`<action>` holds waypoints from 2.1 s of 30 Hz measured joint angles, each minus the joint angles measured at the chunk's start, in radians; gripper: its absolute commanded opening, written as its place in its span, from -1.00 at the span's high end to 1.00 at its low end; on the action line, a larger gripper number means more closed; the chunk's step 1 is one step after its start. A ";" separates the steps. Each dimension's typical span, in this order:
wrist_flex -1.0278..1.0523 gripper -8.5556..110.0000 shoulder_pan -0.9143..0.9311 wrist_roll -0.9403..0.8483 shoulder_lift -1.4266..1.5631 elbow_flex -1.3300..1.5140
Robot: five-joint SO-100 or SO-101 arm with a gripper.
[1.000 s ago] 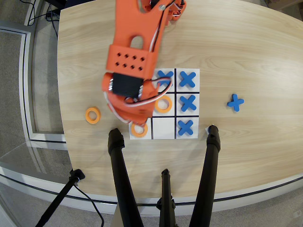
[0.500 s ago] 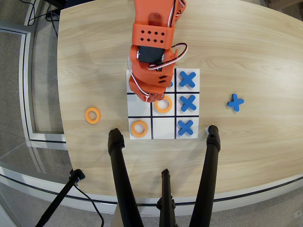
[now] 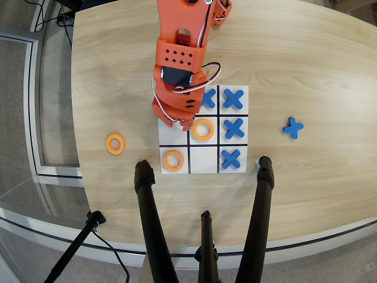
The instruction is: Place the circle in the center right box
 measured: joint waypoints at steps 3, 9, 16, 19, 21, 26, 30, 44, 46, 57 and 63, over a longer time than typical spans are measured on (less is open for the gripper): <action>0.000 0.44 0.018 0.000 0.000 0.000; 0.002 0.44 0.015 0.000 0.000 -0.017; 0.101 0.45 0.057 0.038 0.058 -0.071; 0.278 0.45 0.063 0.071 0.118 -0.132; 0.416 0.45 0.071 0.077 0.173 -0.138; 0.676 0.45 0.089 0.077 0.337 -0.075; 0.827 0.45 0.150 0.046 0.477 -0.006; 0.948 0.45 0.285 -0.095 1.002 0.285; 0.948 0.45 0.302 -0.097 1.026 0.287; 0.732 0.45 0.511 -0.207 0.799 0.255; 0.652 0.45 0.546 -0.213 0.646 0.160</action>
